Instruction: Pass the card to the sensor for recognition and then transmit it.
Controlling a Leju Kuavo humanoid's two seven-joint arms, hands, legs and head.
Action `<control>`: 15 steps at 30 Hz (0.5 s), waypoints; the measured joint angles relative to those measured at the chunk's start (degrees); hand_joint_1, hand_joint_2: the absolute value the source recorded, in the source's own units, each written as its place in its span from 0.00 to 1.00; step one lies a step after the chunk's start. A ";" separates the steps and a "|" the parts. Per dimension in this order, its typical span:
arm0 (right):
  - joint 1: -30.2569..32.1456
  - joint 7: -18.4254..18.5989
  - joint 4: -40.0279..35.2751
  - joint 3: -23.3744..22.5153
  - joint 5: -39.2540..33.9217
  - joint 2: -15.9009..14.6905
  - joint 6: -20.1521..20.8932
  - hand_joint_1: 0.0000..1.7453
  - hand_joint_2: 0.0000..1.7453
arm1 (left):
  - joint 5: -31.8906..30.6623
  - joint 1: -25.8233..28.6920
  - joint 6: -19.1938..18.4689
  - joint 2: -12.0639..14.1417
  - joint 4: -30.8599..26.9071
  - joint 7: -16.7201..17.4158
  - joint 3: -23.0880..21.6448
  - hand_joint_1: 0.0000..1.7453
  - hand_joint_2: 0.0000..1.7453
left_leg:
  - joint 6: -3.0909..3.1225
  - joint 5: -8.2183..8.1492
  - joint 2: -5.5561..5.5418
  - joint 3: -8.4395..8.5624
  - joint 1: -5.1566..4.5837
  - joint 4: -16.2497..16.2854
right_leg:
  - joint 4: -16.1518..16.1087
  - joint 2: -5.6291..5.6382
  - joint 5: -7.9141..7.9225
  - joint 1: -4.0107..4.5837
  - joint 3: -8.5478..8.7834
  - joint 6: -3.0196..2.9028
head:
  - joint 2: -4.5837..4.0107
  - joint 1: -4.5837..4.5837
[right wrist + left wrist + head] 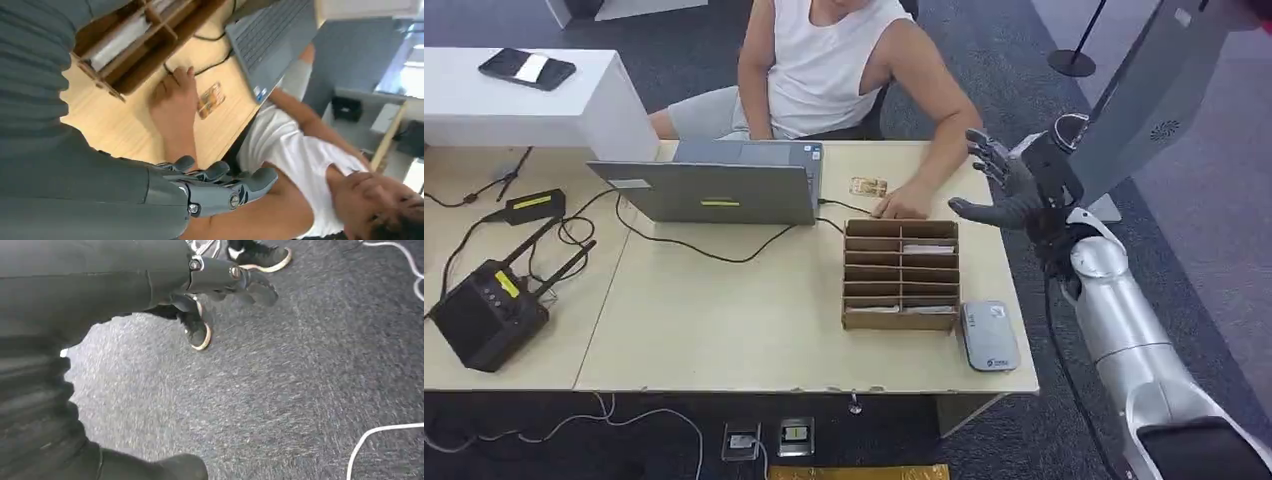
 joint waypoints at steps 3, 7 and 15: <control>2.63 1.16 -5.93 -1.39 -1.41 -2.13 1.66 0.00 1.00 | 0.28 0.05 0.02 0.20 0.00 -0.02 0.04 0.00 1.00 | 0.00 0.00 0.02 0.00 0.00 0.00 | -0.01 0.06 0.00 0.00 0.02 0.00 | 0.00 0.02; 5.19 2.20 -11.24 -1.72 -1.59 -3.93 1.98 0.00 1.00 | 0.83 0.50 0.15 0.31 0.00 -0.26 0.35 0.00 1.00 | 0.00 0.00 0.07 0.04 0.01 -0.01 | 0.00 0.14 0.00 0.01 0.02 0.00 | 0.00 -0.02; 16.10 8.08 -20.09 -1.09 12.56 -6.23 -0.66 0.00 1.00 | 0.85 1.15 0.37 0.70 0.00 -0.57 0.89 0.00 1.00 | 0.00 0.00 -0.06 -0.02 0.12 -0.02 | -0.02 -0.04 -0.03 0.11 0.09 -0.02 | 0.00 0.02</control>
